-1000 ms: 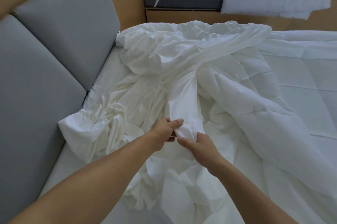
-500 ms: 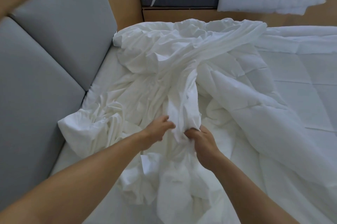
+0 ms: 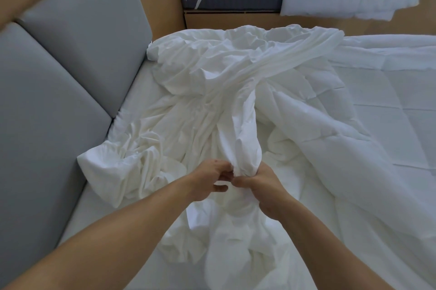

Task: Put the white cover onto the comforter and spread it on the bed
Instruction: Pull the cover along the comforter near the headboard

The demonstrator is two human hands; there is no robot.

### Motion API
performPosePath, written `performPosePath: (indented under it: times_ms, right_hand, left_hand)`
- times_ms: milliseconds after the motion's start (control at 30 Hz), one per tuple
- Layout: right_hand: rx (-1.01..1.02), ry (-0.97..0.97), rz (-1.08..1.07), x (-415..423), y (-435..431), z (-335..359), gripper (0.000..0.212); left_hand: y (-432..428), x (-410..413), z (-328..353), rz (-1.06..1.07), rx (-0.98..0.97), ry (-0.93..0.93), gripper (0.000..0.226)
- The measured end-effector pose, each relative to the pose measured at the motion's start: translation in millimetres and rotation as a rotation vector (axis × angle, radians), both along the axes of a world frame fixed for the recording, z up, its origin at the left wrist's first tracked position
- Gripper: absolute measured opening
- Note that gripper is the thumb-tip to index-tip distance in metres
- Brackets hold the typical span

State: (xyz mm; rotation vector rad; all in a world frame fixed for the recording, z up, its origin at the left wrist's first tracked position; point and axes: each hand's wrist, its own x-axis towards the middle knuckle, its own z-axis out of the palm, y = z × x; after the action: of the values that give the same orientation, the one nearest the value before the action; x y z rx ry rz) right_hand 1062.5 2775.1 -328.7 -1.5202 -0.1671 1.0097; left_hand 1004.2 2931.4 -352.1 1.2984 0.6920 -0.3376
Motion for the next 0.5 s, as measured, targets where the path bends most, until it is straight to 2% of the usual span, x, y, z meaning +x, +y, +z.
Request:
performPosePath:
  times_ms: [100, 200, 267, 333, 400, 467, 500]
  right_hand:
    - [-0.133, -0.072, 0.049, -2.5, -0.3, -2.4, 0.041]
    - [-0.237, -0.071, 0.016, -3.4, -3.1, -0.2, 0.025]
    - [-0.198, -0.052, -0.058, -4.1, -1.5, 6.0, 0.022]
    - [-0.111, 0.048, -0.157, -6.3, 1.6, 12.0, 0.024]
    - [-0.016, 0.187, -0.249, -8.4, 2.4, 16.1, 0.022]
    - [0.074, 0.263, -0.290, -8.8, 1.3, 18.2, 0.023]
    - [0.104, 0.275, -0.283, -8.8, 0.3, 19.6, 0.024]
  left_hand:
    - [2.2, 2.1, 15.5, 0.057, -0.052, -0.183, 0.011]
    - [7.2, 3.6, 35.1, -0.096, 0.022, -0.253, 0.005]
    - [7.7, 4.9, 41.1, -0.040, 0.080, -0.249, 0.006]
    - [6.4, 3.2, 33.0, 0.038, 0.201, -0.148, 0.024]
    - [4.8, -7.1, 19.1, -0.008, 0.253, 0.065, 0.048]
    - [4.5, -20.1, 7.3, -0.115, 0.065, 0.218, 0.073]
    - [4.7, -24.2, 5.5, -0.161, -0.045, 0.220, 0.081]
